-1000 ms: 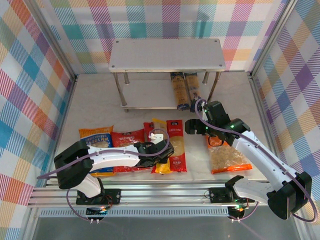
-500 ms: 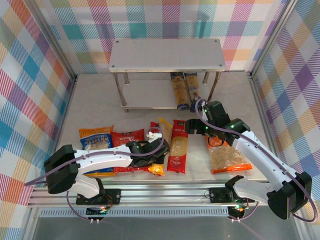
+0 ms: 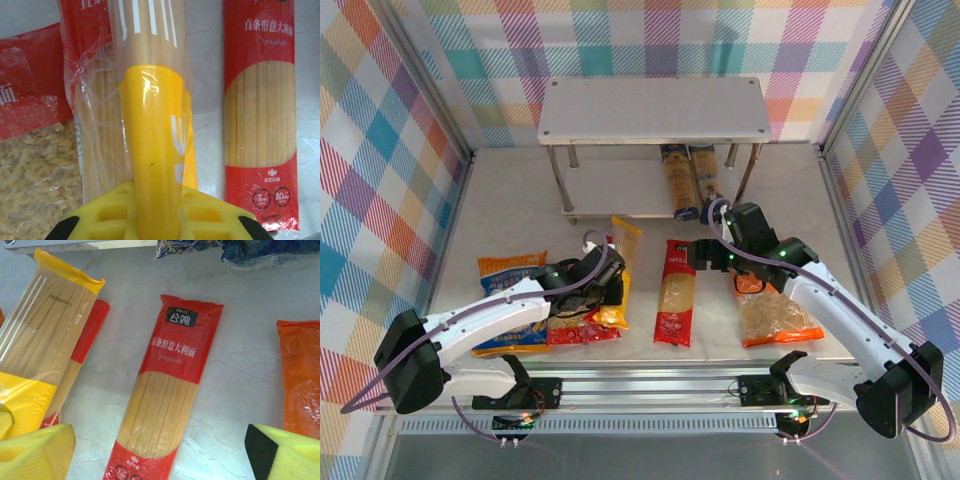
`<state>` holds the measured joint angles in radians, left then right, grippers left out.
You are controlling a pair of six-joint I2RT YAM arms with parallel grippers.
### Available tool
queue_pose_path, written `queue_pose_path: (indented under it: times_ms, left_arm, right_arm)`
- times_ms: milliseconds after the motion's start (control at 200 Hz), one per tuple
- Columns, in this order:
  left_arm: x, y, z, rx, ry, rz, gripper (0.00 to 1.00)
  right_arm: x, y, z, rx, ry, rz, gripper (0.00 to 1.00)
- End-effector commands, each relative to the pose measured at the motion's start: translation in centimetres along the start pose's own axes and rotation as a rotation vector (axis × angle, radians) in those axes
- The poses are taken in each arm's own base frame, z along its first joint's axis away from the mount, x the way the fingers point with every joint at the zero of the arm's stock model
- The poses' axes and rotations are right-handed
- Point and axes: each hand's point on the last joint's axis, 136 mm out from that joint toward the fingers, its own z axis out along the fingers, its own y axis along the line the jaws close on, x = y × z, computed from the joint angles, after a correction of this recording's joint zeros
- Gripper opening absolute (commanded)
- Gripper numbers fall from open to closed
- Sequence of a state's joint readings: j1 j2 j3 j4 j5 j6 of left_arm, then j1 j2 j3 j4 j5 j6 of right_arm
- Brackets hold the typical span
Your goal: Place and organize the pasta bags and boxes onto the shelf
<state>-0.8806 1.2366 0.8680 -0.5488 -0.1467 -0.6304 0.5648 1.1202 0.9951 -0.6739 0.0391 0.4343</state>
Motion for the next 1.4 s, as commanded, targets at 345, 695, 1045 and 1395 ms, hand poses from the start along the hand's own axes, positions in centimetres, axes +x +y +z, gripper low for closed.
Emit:
queue_pose_path:
  times_ms: [345, 695, 1045, 1395]
  left_arm:
    - [-6.6, -7.9, -6.8, 0.347, -0.177, 0.005, 0.0]
    - [-6.8, -8.2, -7.2, 0.367, -0.19, -0.007, 0.0]
    - [-6.3, -8.0, -6.7, 0.368, -0.179, 0.005, 0.05]
    - [-2.0, -4.6, -1.5, 0.257, -0.072, -0.04, 0.16]
  right_arm:
    - [-0.9, 1.4, -0.5, -0.036, -0.015, 0.006, 0.88]
    - [-0.8, 1.5, -0.8, -0.037, -0.02, 0.004, 0.88]
    - [-0.6, 1.4, -0.9, -0.035, -0.021, 0.008, 0.88]
    - [0.0, 1.2, -0.5, -0.031, -0.008, 0.014, 0.88]
